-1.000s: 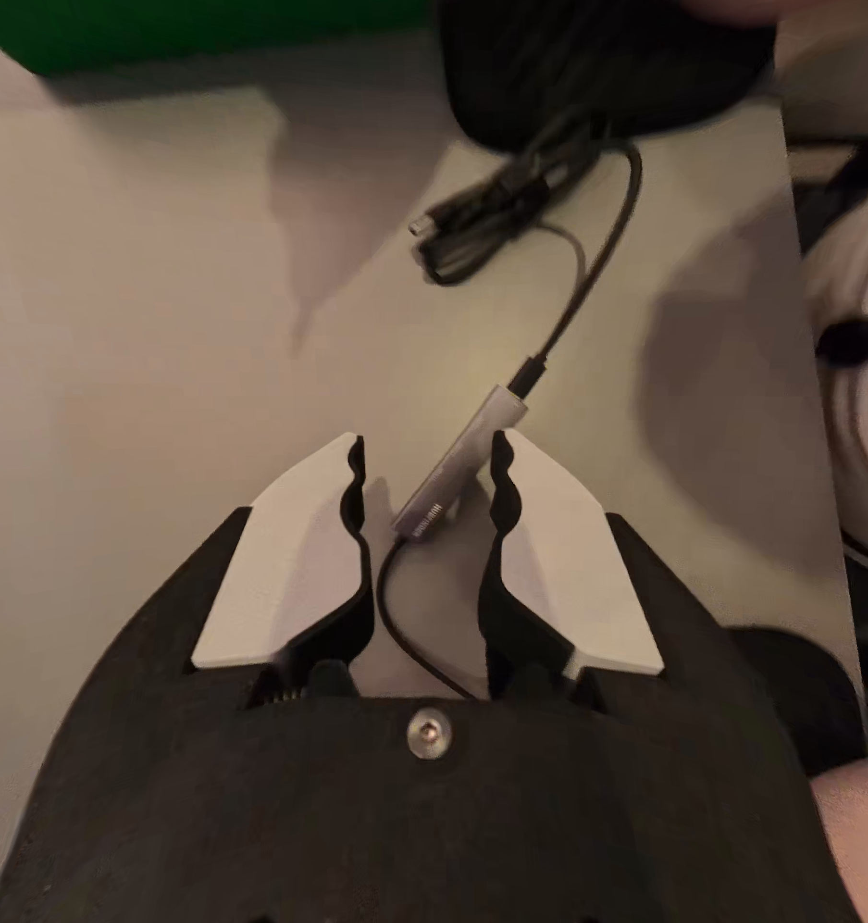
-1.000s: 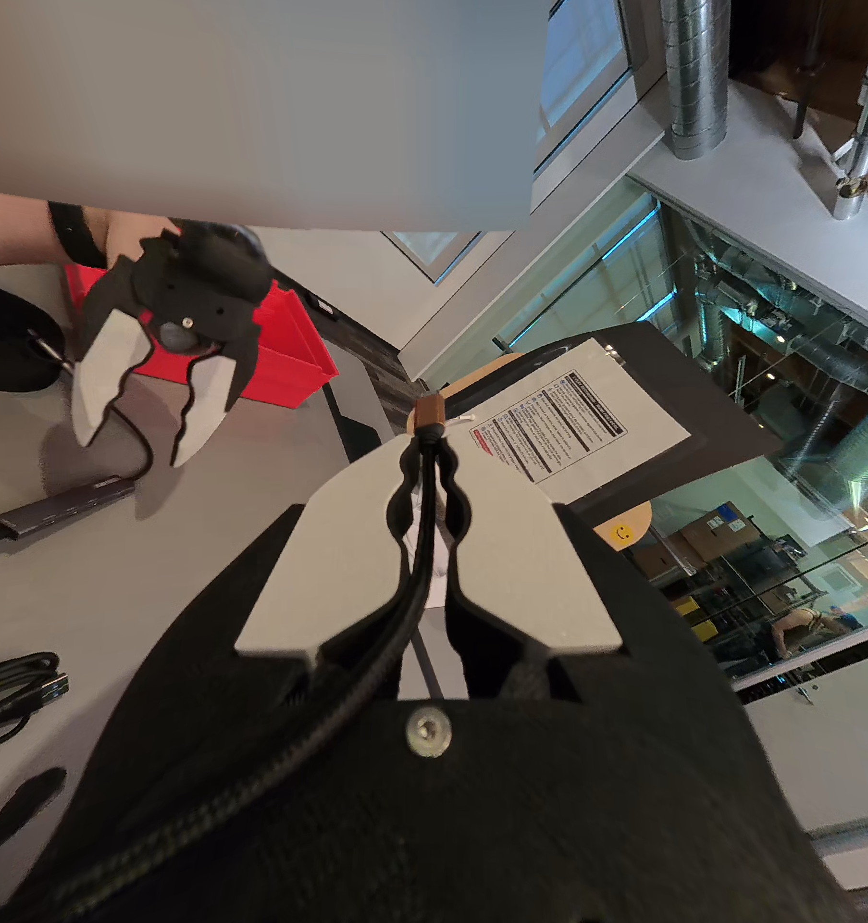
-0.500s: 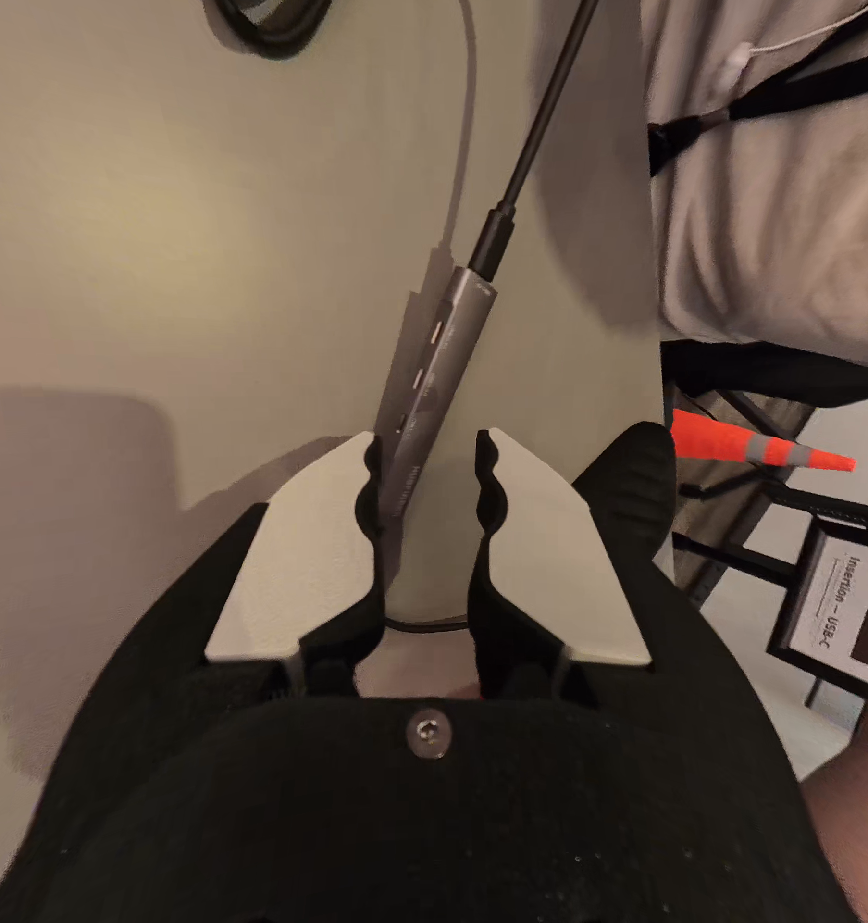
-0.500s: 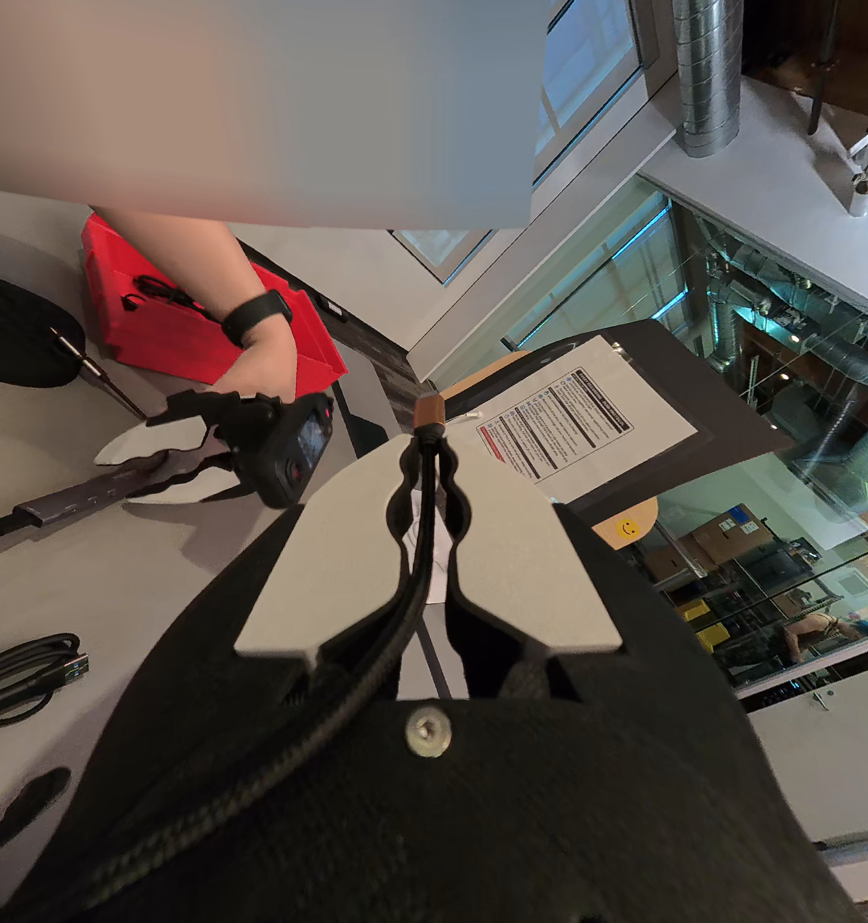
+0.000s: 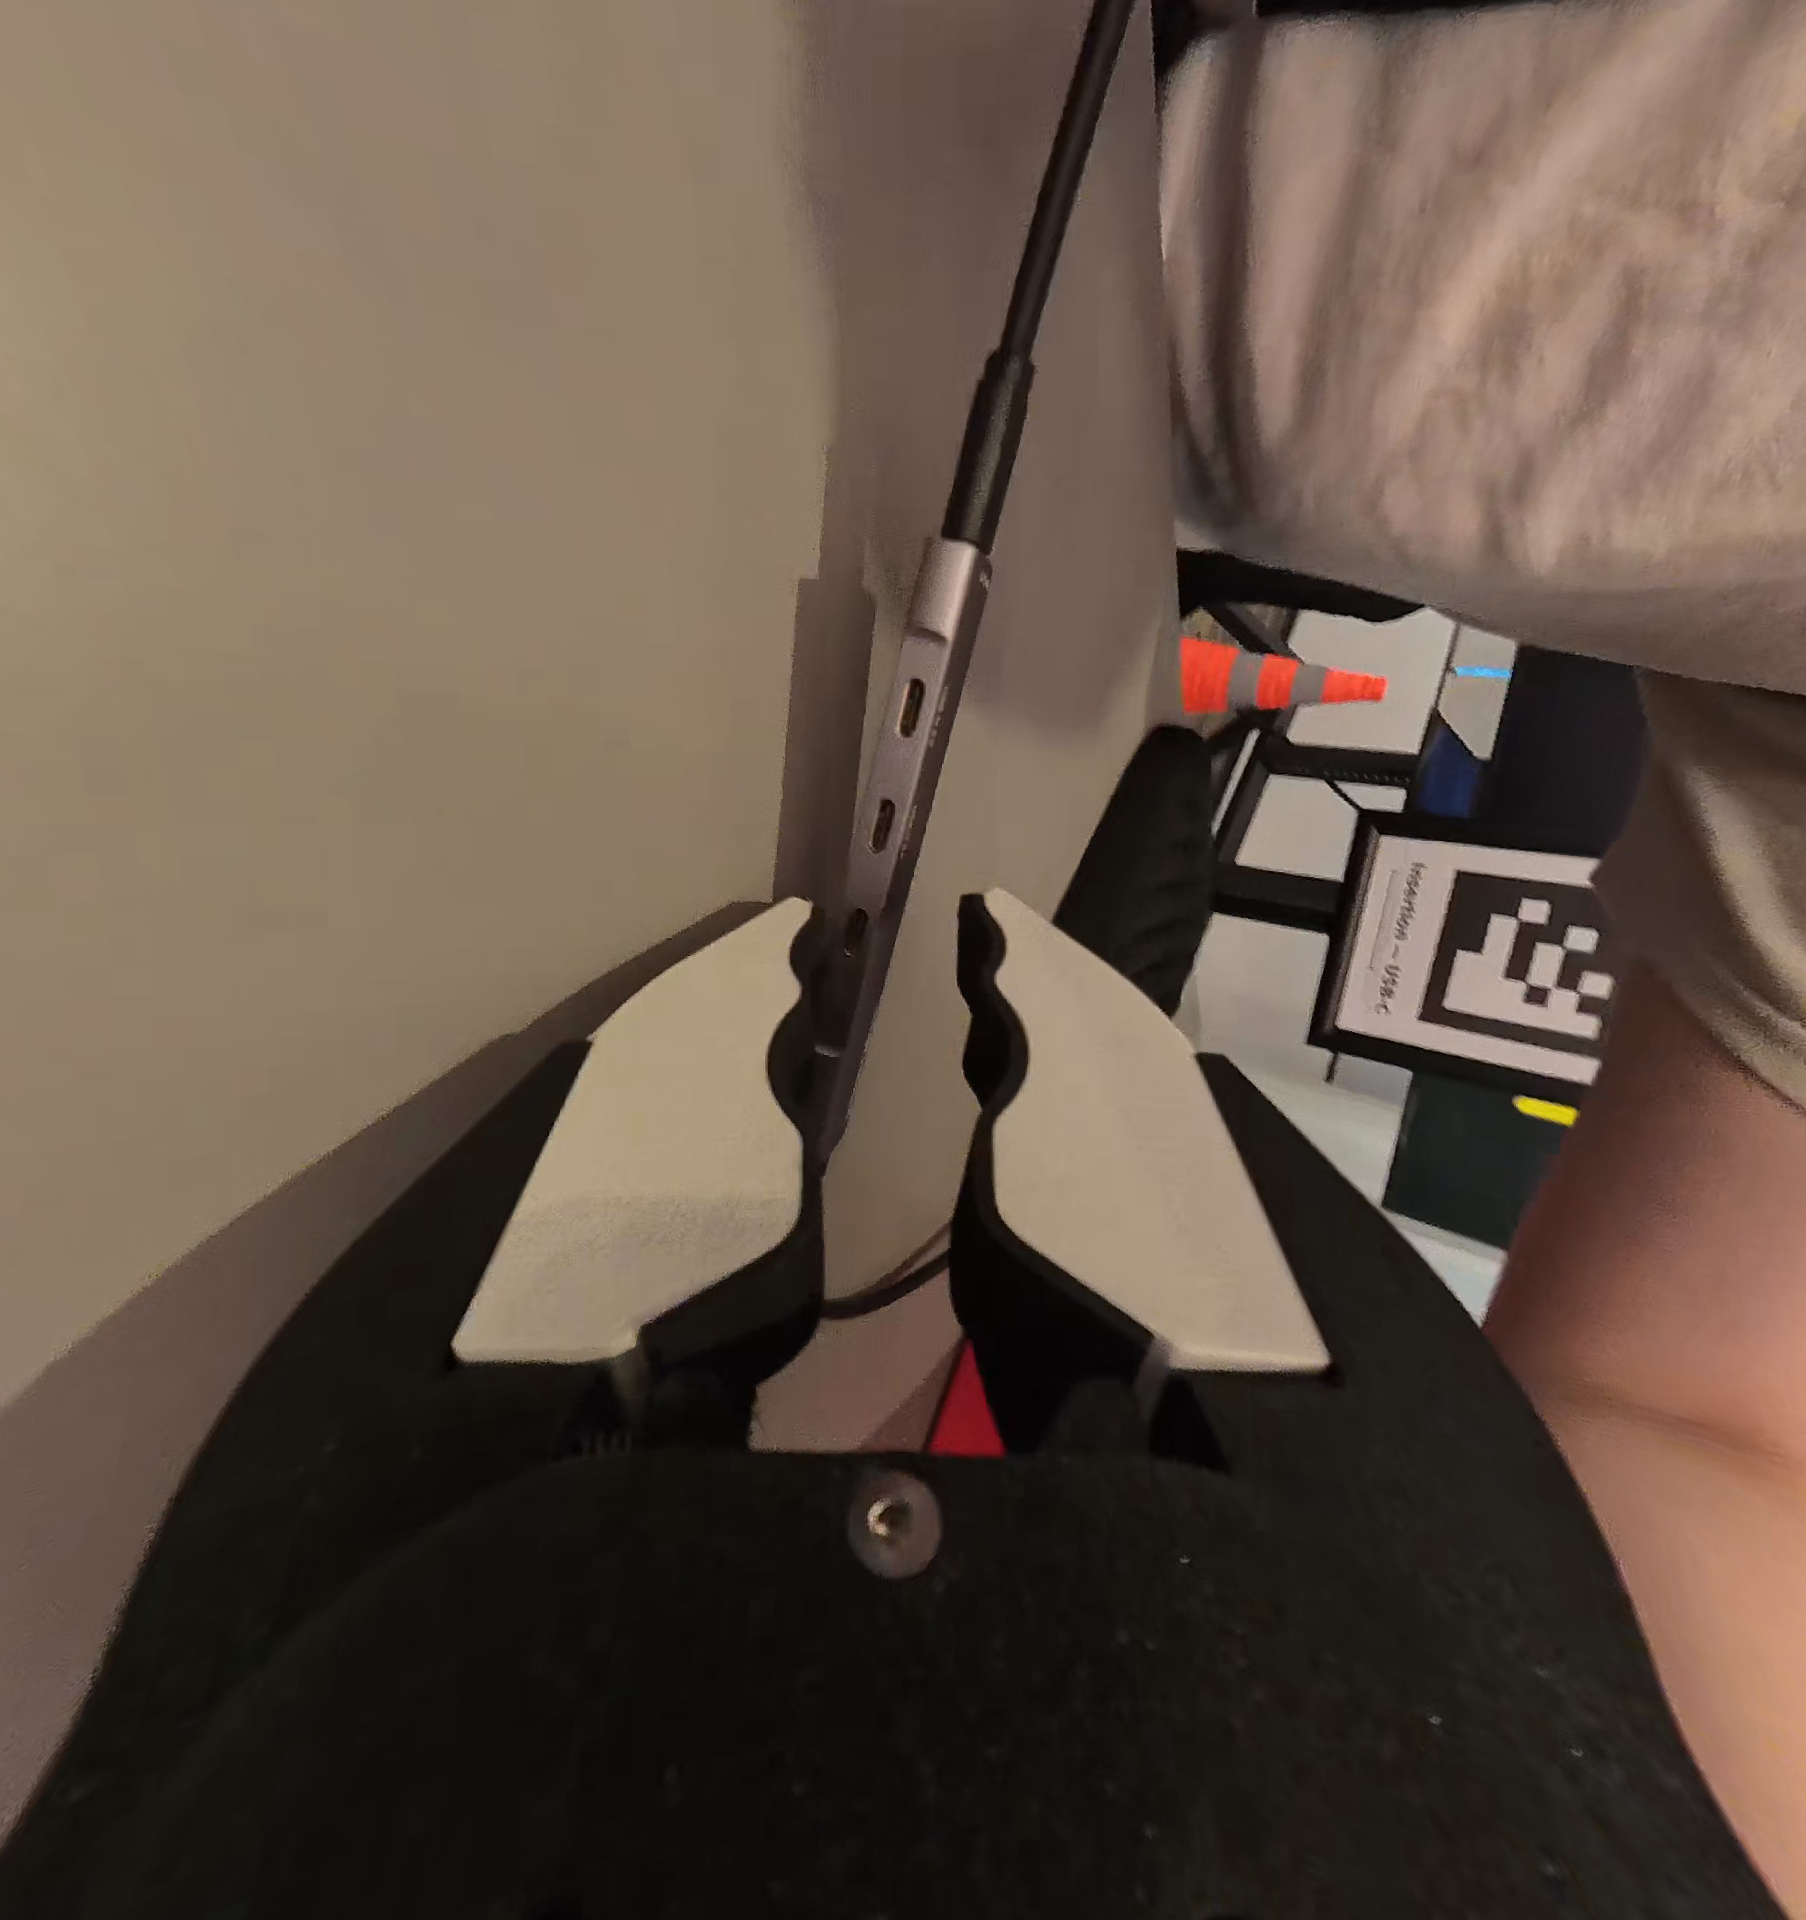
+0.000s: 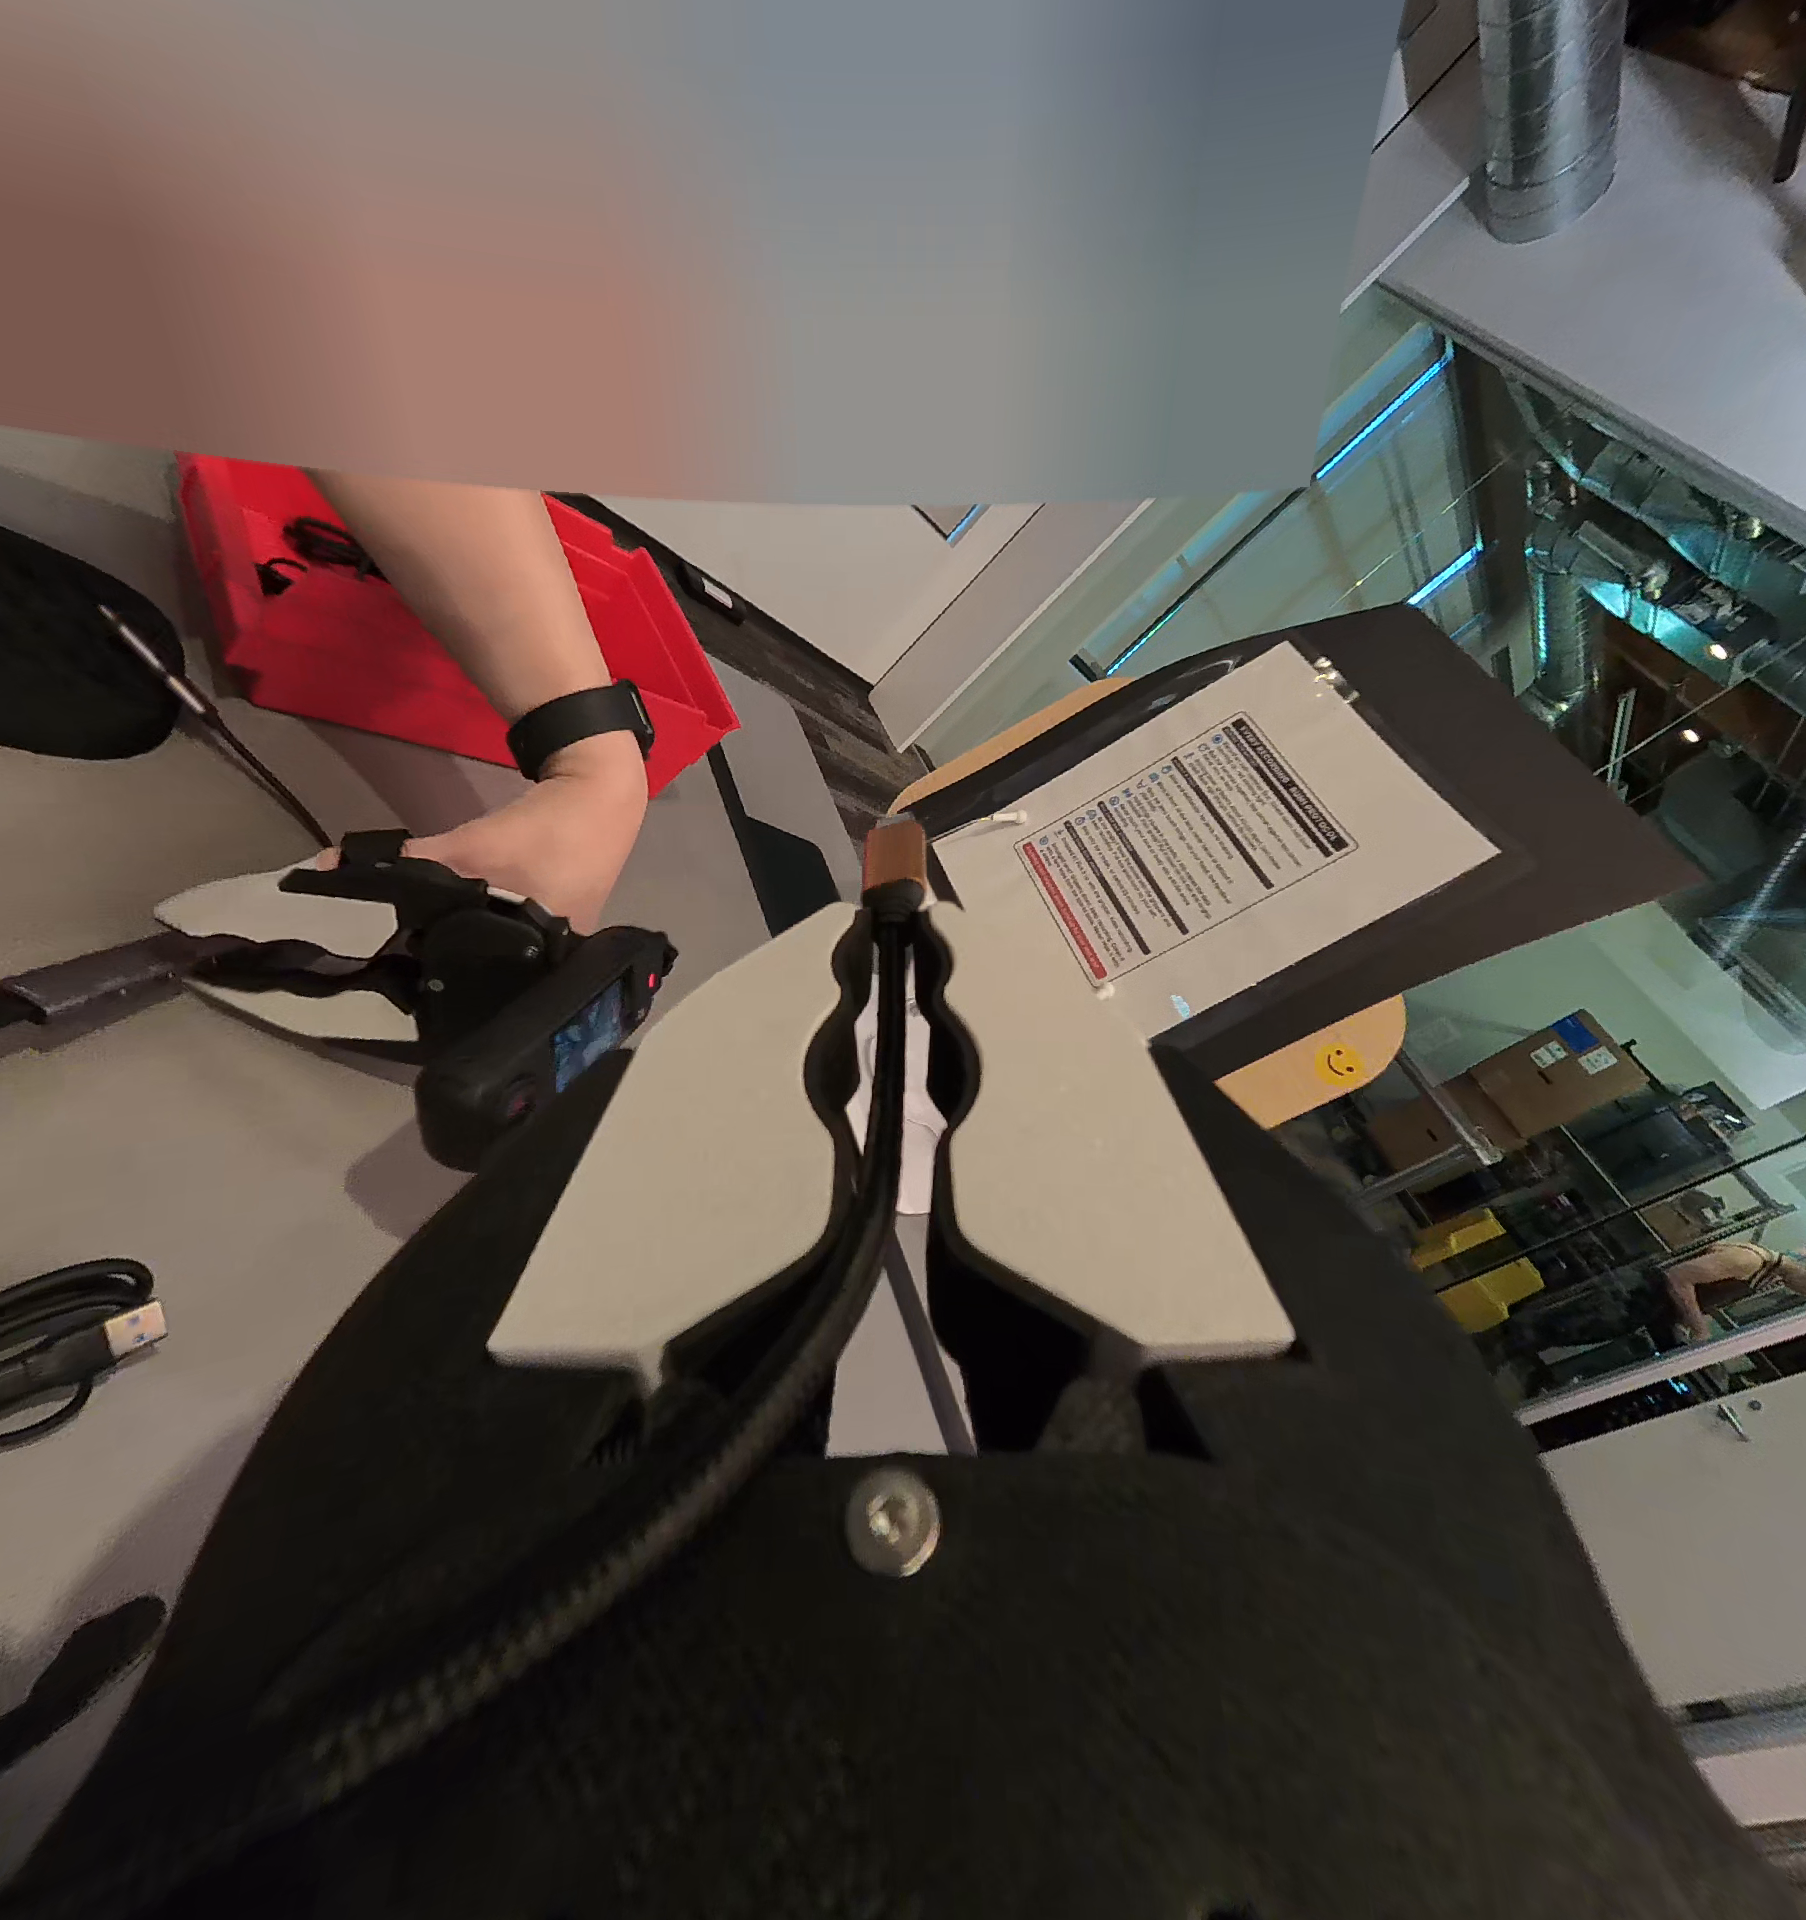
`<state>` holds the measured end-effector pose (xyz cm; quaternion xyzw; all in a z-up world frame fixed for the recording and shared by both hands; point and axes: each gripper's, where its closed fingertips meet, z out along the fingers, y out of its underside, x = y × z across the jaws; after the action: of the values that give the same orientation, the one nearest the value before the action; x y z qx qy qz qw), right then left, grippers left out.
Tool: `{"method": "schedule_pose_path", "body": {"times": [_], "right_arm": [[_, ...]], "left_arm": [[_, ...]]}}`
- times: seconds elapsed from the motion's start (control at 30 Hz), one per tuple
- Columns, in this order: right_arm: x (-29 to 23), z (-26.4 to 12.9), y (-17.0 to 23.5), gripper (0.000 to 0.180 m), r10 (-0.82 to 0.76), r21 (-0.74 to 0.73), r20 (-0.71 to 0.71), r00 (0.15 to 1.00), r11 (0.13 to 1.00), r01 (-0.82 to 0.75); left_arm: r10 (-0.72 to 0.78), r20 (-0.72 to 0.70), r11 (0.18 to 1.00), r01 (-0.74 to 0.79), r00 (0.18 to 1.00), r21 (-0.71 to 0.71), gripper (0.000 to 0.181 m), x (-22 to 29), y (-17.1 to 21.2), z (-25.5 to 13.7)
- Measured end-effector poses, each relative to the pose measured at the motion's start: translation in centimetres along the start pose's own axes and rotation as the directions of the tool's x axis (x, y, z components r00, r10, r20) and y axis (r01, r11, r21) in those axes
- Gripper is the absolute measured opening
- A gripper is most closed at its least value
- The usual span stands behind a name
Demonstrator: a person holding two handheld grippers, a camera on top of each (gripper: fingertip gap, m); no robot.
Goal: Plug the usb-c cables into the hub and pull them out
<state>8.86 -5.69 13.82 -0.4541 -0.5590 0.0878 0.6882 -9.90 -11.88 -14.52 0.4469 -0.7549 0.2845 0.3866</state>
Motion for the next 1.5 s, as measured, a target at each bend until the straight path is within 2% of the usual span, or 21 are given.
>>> {"method": "schedule_pose_path", "body": {"times": [0.1,0.2,0.33,0.43,0.53,0.67,0.8,0.83,0.87,1.0,1.13,1.33,1.5], "right_arm": [[-0.1,0.3,0.1,0.008,-0.006,-0.008,0.006,1.0,1.0,0.006],[-0.2,0.3,0.0,0.008,-0.008,-0.002,0.01,1.0,1.0,0.008],[-0.3,0.2,-0.3,0.008,-0.008,0.012,0.011,1.0,1.0,0.008],[-0.3,0.0,-0.6,0.008,-0.012,0.025,0.007,1.0,1.0,0.012],[-0.2,-0.2,-0.9,0.008,-0.017,0.035,0.002,1.0,0.999,0.017],[-0.2,-0.5,-1.3,0.008,-0.023,0.053,-0.004,1.0,0.998,0.024],[-0.3,-0.7,-1.8,0.008,-0.031,0.069,-0.005,1.0,0.997,0.031],[-0.4,-0.6,-1.9,0.008,-0.033,0.072,-0.005,0.999,0.997,0.033],[-0.4,-0.6,-2.0,0.008,-0.034,0.074,-0.003,0.999,0.997,0.034],[-0.7,-0.3,-2.1,0.008,-0.036,0.078,0.011,0.999,0.996,0.035],[-1.0,-0.2,-2.2,0.008,-0.039,0.081,0.021,0.999,0.996,0.037],[-0.9,-0.4,-2.4,0.008,-0.035,0.095,0.02,0.999,0.995,0.033],[-0.9,-0.5,-2.4,0.008,-0.035,0.095,0.022,0.999,0.995,0.033]], "left_arm": [[-0.006,-0.001,0.997,0.006,1.0,-0.083,0.011,0.3,0.7,1.3],[0.055,0.046,0.991,-0.049,0.997,-0.123,0.009,0.6,1.1,2.1],[0.055,0.194,0.995,-0.037,0.979,-0.092,0.009,0.5,1.2,0.6],[0.003,0.374,0.999,0.013,0.928,-0.04,0.009,0.3,1.7,-2.2],[-0.07,0.607,0.997,0.066,0.792,0.029,0.009,-0.3,2.6,-5.8],[-0.169,0.851,0.985,0.109,0.498,0.131,0.009,-1.0,3.8,-10.4],[-0.206,0.968,0.973,0.133,0.147,0.187,0.01,-1.6,4.3,-13.2],[-0.217,0.972,0.971,0.127,0.093,0.204,0.01,-2.0,4.2,-13.1],[-0.237,0.968,0.966,0.126,0.077,0.226,0.009,-2.4,4.1,-12.5],[-0.372,0.913,0.927,0.109,0.166,0.358,0.01,-4.5,3.7,-9.8],[-0.445,0.866,0.896,0.111,0.228,0.431,0.01,-5.7,3.9,-8.6],[-0.488,0.817,0.869,0.093,0.307,0.485,0.01,-6.3,3.9,-8.0],[-0.466,0.814,0.882,0.102,0.346,0.461,0.01,-6.7,4.0,-7.9]]}}
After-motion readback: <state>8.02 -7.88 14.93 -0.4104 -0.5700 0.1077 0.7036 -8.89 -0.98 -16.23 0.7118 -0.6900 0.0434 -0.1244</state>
